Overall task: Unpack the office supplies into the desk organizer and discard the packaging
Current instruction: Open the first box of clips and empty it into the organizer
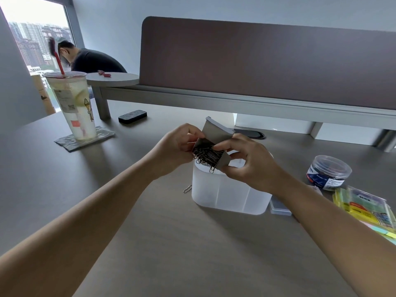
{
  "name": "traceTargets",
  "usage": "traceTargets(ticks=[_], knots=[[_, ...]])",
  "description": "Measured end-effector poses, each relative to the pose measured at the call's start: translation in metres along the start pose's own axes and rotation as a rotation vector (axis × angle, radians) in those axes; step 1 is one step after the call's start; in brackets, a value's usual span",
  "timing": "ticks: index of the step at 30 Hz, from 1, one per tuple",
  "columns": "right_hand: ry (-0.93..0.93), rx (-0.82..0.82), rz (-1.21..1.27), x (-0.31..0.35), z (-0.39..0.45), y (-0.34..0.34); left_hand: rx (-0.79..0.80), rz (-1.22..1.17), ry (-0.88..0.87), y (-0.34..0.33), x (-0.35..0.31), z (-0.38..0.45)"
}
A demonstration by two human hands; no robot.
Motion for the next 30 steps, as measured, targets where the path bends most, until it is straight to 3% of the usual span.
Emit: traceTargets(ticks=[30], knots=[[0.072,-0.003,-0.112,0.0033,-0.0029,0.0024,-0.034,0.071,-0.098,-0.0023,0.0047,-0.001]])
Point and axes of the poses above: each hand's wrist, its own z-axis towards the middle knuckle, its own y-axis out of the back of the hand, x = y × z, the point moved 2 cm from there along z, towards the middle knuckle, and after that the axes turned 8 degrees about -x, right-handed, at the moved point
